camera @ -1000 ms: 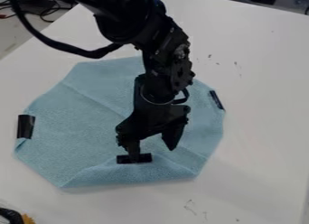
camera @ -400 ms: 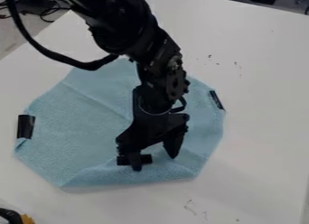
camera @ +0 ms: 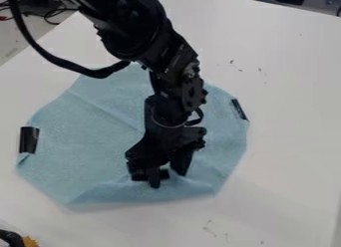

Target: Fold the cloth bottom left

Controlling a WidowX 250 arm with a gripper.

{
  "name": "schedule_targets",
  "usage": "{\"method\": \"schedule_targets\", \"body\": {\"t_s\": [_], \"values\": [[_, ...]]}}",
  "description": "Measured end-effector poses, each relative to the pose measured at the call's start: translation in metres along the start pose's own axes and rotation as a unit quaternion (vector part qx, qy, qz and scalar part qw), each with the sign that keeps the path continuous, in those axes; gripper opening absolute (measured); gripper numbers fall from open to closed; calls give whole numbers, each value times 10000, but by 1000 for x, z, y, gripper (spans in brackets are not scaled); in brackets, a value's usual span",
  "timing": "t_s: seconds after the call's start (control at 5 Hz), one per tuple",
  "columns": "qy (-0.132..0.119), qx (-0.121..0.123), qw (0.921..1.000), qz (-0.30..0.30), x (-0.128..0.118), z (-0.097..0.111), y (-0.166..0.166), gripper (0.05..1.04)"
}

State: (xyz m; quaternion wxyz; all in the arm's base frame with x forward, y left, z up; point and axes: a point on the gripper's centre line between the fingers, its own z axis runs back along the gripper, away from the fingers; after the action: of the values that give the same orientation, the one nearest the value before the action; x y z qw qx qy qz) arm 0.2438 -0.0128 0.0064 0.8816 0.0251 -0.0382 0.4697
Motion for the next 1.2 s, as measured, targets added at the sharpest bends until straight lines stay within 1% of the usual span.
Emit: {"method": "schedule_targets", "body": {"t_s": [0.2,0.4,0.6,0.8,1.0,1.2], "values": [[-17,-2,10000,36,0,0,0,282],[-71,87,9999,-7,1,2,0,134],[-342,247,9991,-83,5,13,-6,61],[-1208,381,9919,30,-2,41,-21,55],[-1736,395,9828,498,-22,49,-23,55],[-1683,376,9797,1022,-44,37,-10,55]]}}
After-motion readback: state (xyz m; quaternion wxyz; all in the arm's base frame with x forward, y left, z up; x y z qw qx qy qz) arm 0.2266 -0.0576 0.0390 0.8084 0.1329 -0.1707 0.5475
